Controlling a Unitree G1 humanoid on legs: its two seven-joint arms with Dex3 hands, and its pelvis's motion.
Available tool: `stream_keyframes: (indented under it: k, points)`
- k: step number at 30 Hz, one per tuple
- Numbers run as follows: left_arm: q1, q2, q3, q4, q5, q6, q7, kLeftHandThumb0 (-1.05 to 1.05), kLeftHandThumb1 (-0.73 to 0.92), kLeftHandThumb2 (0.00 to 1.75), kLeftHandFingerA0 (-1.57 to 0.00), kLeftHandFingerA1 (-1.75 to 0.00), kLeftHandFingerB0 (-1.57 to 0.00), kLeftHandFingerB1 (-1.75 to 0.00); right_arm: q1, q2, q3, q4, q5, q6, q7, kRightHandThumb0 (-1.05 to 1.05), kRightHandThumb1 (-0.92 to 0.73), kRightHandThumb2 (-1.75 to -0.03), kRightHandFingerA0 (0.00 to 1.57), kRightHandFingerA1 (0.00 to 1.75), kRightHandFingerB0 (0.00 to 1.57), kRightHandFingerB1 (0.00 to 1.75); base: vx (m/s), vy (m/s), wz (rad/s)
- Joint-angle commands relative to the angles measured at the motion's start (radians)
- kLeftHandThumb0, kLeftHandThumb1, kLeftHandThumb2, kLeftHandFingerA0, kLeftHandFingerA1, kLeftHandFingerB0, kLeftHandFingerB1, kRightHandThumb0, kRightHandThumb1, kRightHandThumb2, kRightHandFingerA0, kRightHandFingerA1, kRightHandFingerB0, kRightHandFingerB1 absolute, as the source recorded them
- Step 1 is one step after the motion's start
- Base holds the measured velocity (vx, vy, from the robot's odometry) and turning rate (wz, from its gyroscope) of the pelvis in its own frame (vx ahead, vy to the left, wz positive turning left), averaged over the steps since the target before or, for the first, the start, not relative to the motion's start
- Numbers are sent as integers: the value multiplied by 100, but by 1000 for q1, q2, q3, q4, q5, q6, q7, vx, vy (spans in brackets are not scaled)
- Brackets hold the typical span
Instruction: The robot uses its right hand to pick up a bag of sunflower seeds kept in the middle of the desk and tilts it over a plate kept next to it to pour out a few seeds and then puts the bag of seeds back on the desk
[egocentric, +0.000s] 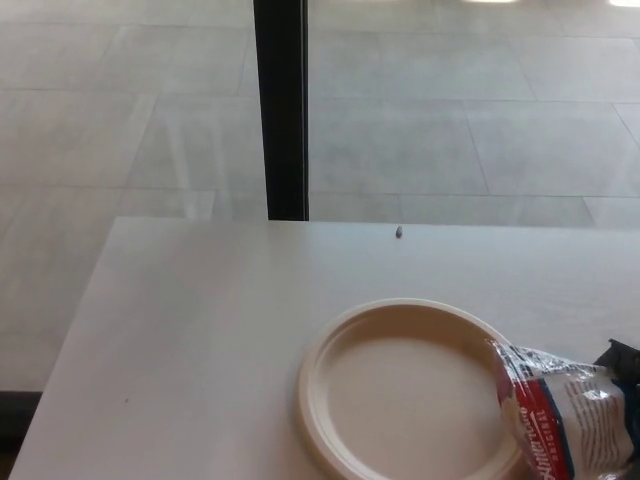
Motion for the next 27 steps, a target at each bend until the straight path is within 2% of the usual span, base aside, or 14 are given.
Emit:
stream_keyframes:
  k: [1, 5, 6, 7, 11, 14, 17, 18, 19, 21, 22, 27]
  points:
    - [17, 20, 4, -3, -9, -29, 3, -69, 76, 64, -64, -49, -48, -40, 40, 28, 55, 110, -253, -212, -553, -22, -63, -110, 86, 170, 71, 145, 0, 0, 0]
    - [14, 22, -4, -2, 1, -27, 15, -70, 76, 64, -66, -48, -50, -39, 41, 40, 46, 96, -244, -209, -559, -23, -66, -105, 88, 173, 71, 146, 0, 0, 0]
    - [14, 23, -3, -2, 0, -23, 14, -70, 76, 64, -65, -47, -49, -39, 38, 47, 42, 101, -238, -221, -573, -22, -62, -105, 88, 174, 72, 145, 0, 0, 0]
    - [13, 21, 7, -1, -10, -21, 14, -68, 75, 63, -64, -48, -49, -39, 34, 54, 34, 84, -231, -210, -565, -25, -60, -107, 89, 175, 71, 153, 0, 0, 0]
    - [19, 20, 14, -3, -20, -21, 7, -70, 74, 63, -65, -49, -50, -39, 21, 67, 21, 59, -217, -190, -542, -24, -54, -114, 89, 175, 73, 158, 0, 0, 0]
    - [18, 24, 11, -4, -15, -21, 11, -68, 75, 63, -65, -48, -51, -40, 6, 75, 7, 27, -191, -146, -461, -28, -52, -121, 86, 175, 72, 162, 0, 0, 0]
    - [19, 24, 17, -3, -21, -21, -5, -69, 75, 63, -61, -48, -48, -40, -9, 68, 2, -10, -189, -105, -399, -30, -55, -118, 91, 175, 76, 154, 0, 0, 0]
    - [20, 25, 18, -3, -20, -22, -7, -70, 74, 63, -62, -48, -48, -39, -20, 63, -5, -44, -181, -73, -342, -30, -55, -114, 92, 175, 77, 148, 0, 0, 0]
    - [23, 26, 16, -4, -17, -28, -10, -70, 75, 63, -63, -49, -47, -40, -27, 58, -10, -69, -177, -55, -300, -30, -54, -115, 92, 175, 76, 153, 0, 0, 0]
    - [24, 27, 16, -5, -17, -28, -11, -71, 75, 63, -63, -50, -48, -40, -35, 57, -15, -93, -173, -33, -254, -30, -57, -112, 91, 175, 75, 150, 0, 0, 0]
    - [24, 29, 10, -4, -9, -29, -3, -72, 75, 63, -63, -49, -47, -40, -44, 58, -16, -98, -177, -28, -242, -31, -57, -104, 90, 175, 78, 135, 0, 0, 0]
    - [21, 29, 14, -5, -15, -27, -9, -69, 76, 63, -60, -49, -47, -40, -90, 39, -18, -149, -211, 28, -164, -31, -58, -96, 91, 175, 77, 136, 0, 0, 0]
